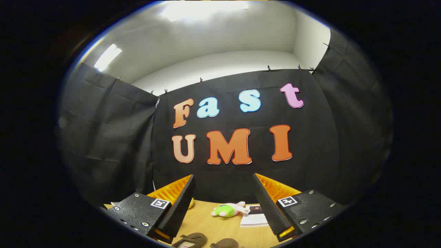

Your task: Open the storage box then place both shoes into the box .Put the left shoe in first, then the right shoe, with the right side of both shoes facing outward in a uniform manner.

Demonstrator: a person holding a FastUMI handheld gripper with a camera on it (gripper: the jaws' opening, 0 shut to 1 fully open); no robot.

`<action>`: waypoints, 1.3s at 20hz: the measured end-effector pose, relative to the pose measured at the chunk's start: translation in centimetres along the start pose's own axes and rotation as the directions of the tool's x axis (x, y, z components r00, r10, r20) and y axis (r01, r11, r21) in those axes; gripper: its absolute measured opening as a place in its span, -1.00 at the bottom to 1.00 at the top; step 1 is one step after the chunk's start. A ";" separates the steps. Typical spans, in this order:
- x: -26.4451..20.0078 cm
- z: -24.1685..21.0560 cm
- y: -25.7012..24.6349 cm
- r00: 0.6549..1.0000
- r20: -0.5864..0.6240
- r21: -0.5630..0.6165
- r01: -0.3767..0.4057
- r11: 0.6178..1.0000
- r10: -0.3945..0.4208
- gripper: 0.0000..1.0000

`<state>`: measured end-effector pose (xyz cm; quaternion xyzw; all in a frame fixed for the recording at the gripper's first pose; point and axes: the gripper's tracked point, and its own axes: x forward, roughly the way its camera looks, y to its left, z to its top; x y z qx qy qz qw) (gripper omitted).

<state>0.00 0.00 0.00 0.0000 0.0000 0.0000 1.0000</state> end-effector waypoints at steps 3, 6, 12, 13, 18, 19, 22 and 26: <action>-0.5 0.2 0.3 1.000 0.007 -0.003 -0.005 1.000 0.005 0.96; -0.6 0.4 0.6 1.000 0.011 -0.013 -0.005 1.000 0.005 0.96; -1.4 0.8 1.1 1.000 0.025 -0.012 -0.015 1.000 0.015 0.96; -1.3 0.9 1.2 0.999 0.029 -0.019 -0.014 1.000 0.015 0.96; -1.0 -0.3 1.3 1.000 0.010 -0.006 -0.004 1.000 0.004 0.96; -0.8 -0.6 1.3 1.000 0.003 0.002 -0.005 1.000 0.005 0.96; -0.4 -1.6 1.8 1.000 -0.025 0.027 -0.016 1.000 0.017 0.96; 0.2 -2.7 2.6 0.998 -0.056 0.031 -0.026 0.999 0.028 0.96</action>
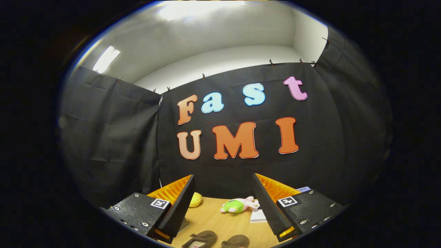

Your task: Open the storage box then place both shoes into the box .Put the left shoe in first, then the right shoe, with the right side of both shoes facing outward in a uniform manner.

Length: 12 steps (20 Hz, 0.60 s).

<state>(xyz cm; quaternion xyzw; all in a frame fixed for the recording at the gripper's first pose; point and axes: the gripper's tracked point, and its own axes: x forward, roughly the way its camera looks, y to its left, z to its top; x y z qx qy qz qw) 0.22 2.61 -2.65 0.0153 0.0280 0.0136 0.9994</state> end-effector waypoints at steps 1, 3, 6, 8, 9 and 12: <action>0.2 -0.4 0.4 1.000 -0.007 -0.001 -0.005 1.000 0.005 0.96; 0.3 -1.4 1.3 0.999 -0.030 0.010 -0.028 1.000 0.028 0.96; 0.9 -3.7 3.4 0.991 -0.102 0.039 -0.083 0.996 0.087 0.96; 1.5 -5.4 5.0 0.979 -0.157 0.081 -0.122 0.989 0.133 0.96; 1.7 -6.5 5.9 0.968 -0.191 0.109 -0.145 0.983 0.164 0.97; 2.7 -9.6 8.4 0.932 -0.275 0.180 -0.191 0.965 0.236 0.96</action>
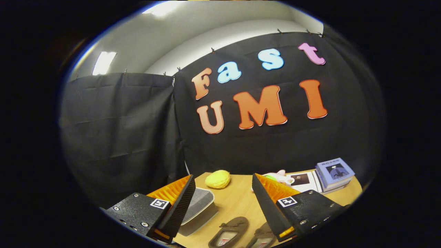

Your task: Open the storage box then place both shoes into the box .Put the left shoe in first, then the right shoe, with the right side of both shoes facing outward in a uniform manner.

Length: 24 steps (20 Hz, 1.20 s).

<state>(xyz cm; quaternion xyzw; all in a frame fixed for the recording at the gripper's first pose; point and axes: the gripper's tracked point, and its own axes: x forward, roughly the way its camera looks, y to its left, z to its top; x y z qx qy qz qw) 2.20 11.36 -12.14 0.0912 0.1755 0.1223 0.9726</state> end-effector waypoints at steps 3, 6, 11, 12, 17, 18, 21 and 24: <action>2.4 -3.3 1.7 0.992 -0.102 0.063 -0.067 0.996 0.074 0.97; 4.6 -7.7 3.0 0.959 -0.232 0.166 -0.125 0.978 0.162 0.97; 7.6 -11.4 4.8 0.905 -0.334 0.324 -0.152 0.934 0.264 0.96; 8.0 -12.2 5.1 0.897 -0.351 0.335 -0.147 0.931 0.268 0.95; 9.5 -16.2 7.1 0.840 -0.443 0.412 -0.119 0.903 0.313 0.95; 10.0 -16.8 7.5 0.828 -0.458 0.424 -0.116 0.898 0.323 0.94; 11.0 -18.8 8.3 0.799 -0.491 0.455 -0.103 0.885 0.346 0.95; 11.3 -20.2 8.6 0.776 -0.513 0.494 -0.082 0.866 0.366 0.94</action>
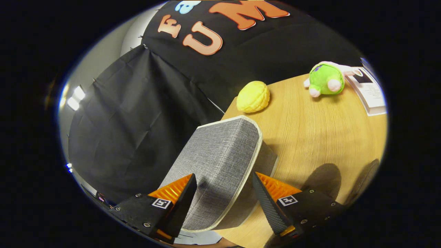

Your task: Open the storage box then place both shoes into the box .Put the left shoe in first, then the right shoe, with the right side of both shoes facing outward in a uniform manner.

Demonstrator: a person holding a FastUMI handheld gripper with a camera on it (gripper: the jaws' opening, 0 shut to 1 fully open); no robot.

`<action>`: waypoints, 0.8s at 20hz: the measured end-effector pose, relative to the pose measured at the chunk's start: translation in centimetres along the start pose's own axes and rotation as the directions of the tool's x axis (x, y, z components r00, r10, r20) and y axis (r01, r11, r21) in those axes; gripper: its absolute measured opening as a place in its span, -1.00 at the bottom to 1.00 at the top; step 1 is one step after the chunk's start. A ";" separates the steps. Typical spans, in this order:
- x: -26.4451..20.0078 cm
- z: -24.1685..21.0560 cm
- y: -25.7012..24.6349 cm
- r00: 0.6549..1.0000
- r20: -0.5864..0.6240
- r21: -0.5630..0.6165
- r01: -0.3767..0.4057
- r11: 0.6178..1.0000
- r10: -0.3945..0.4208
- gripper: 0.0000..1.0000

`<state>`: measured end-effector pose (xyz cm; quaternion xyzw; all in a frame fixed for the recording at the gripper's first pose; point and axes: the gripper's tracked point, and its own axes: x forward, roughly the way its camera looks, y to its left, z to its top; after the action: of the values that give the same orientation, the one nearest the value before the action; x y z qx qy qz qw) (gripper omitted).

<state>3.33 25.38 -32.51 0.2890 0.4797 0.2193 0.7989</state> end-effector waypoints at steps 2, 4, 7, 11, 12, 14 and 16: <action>0.8 0.0 0.1 0.999 0.004 0.041 -0.033 0.999 0.033 0.94; 1.4 -0.2 0.4 0.998 0.007 0.096 -0.069 0.993 0.069 0.94; 2.7 0.0 0.5 0.993 0.020 0.223 -0.119 0.968 0.118 0.92; 2.2 -0.4 0.3 0.990 0.035 0.263 -0.140 0.954 0.136 0.85; 2.1 -0.3 0.4 0.991 0.039 0.259 -0.131 0.957 0.125 0.81; 1.9 0.0 0.1 0.996 0.049 0.206 -0.087 0.975 0.078 0.63; 1.8 0.3 0.0 0.998 0.054 0.167 -0.051 0.985 0.042 0.63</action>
<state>4.36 26.40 -33.54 0.3721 0.4693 0.1890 0.7782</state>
